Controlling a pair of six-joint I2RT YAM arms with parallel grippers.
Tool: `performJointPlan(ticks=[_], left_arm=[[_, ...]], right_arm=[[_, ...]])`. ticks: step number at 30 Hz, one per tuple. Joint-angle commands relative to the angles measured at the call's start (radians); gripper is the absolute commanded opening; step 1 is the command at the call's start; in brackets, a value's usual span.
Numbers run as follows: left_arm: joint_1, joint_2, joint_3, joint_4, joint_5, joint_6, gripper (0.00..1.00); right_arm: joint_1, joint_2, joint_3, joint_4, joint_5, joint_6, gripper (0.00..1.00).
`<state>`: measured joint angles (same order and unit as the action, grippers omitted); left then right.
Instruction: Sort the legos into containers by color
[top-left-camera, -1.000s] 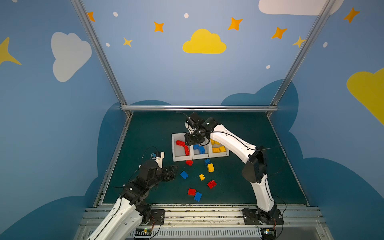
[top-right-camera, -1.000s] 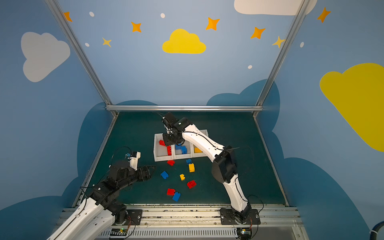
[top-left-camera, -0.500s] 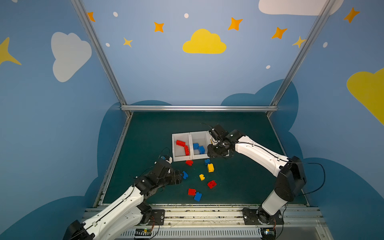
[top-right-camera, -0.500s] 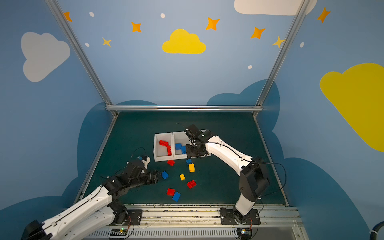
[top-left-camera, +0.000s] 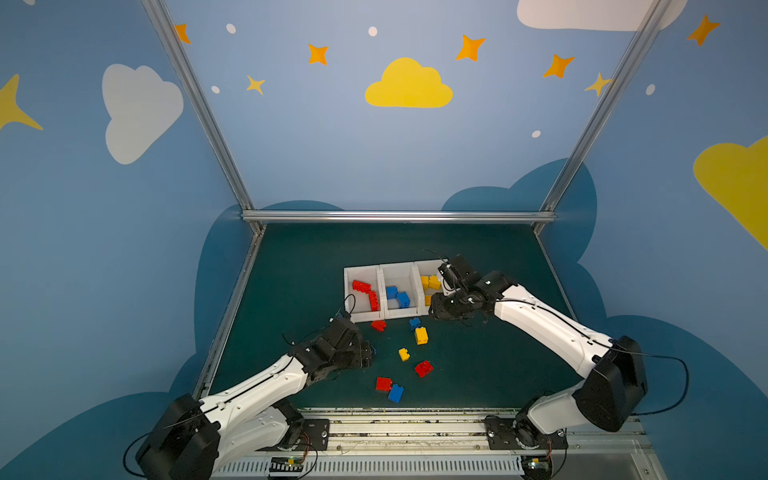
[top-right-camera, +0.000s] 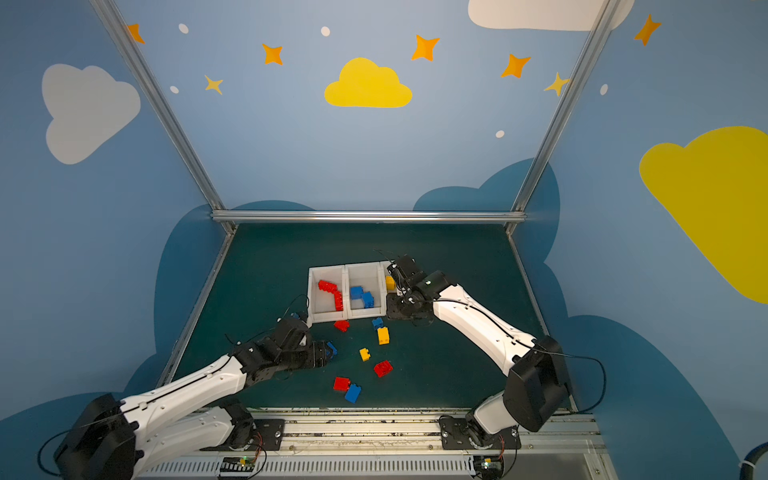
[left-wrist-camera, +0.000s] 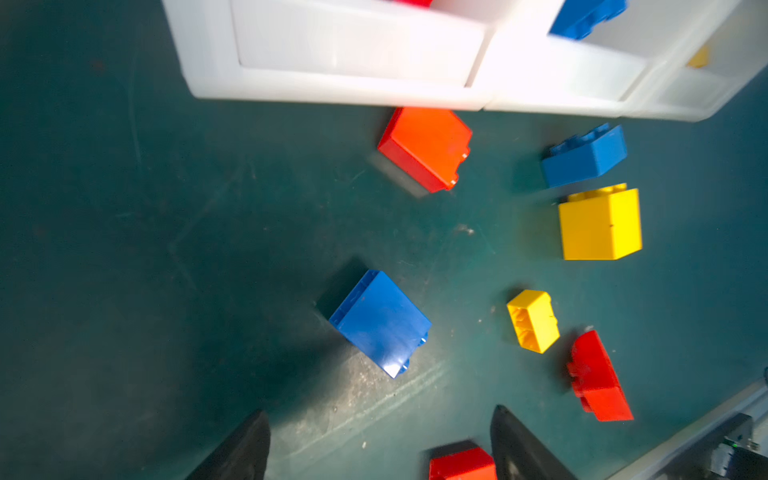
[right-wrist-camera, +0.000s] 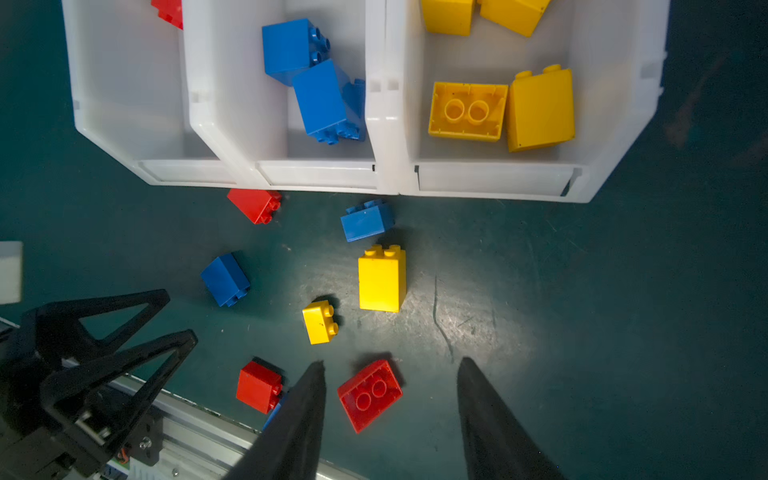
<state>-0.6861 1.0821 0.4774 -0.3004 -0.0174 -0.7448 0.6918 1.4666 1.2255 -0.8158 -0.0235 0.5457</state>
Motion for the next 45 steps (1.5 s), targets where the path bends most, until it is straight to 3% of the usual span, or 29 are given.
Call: performJointPlan(ticks=[1, 17, 26, 31, 39, 45], left_arm=[[-0.003, 0.055, 0.038, 0.048, 0.019, 0.007, 0.83], [-0.012, 0.441, 0.266, 0.029, 0.051, 0.126, 0.82], [-0.081, 0.453, 0.304, -0.107, -0.055, 0.150, 0.75], [-0.097, 0.456, 0.298, -0.146, -0.087, 0.148, 0.65], [-0.107, 0.496, 0.322, -0.150, -0.117, 0.168, 0.38], [-0.110, 0.508, 0.380, -0.170, -0.118, 0.201, 0.33]], right_arm=[[-0.012, -0.036, -0.034, 0.004, 0.001, 0.021, 0.52], [-0.037, -0.120, -0.104, -0.014, 0.010, 0.047, 0.52], [-0.041, -0.120, -0.117, -0.007, -0.001, 0.055, 0.52], [-0.041, -0.111, -0.119, 0.001, -0.014, 0.056, 0.52], [-0.043, -0.138, -0.129, -0.017, 0.004, 0.056, 0.52], [-0.053, -0.172, -0.143, -0.031, 0.013, 0.061, 0.52]])
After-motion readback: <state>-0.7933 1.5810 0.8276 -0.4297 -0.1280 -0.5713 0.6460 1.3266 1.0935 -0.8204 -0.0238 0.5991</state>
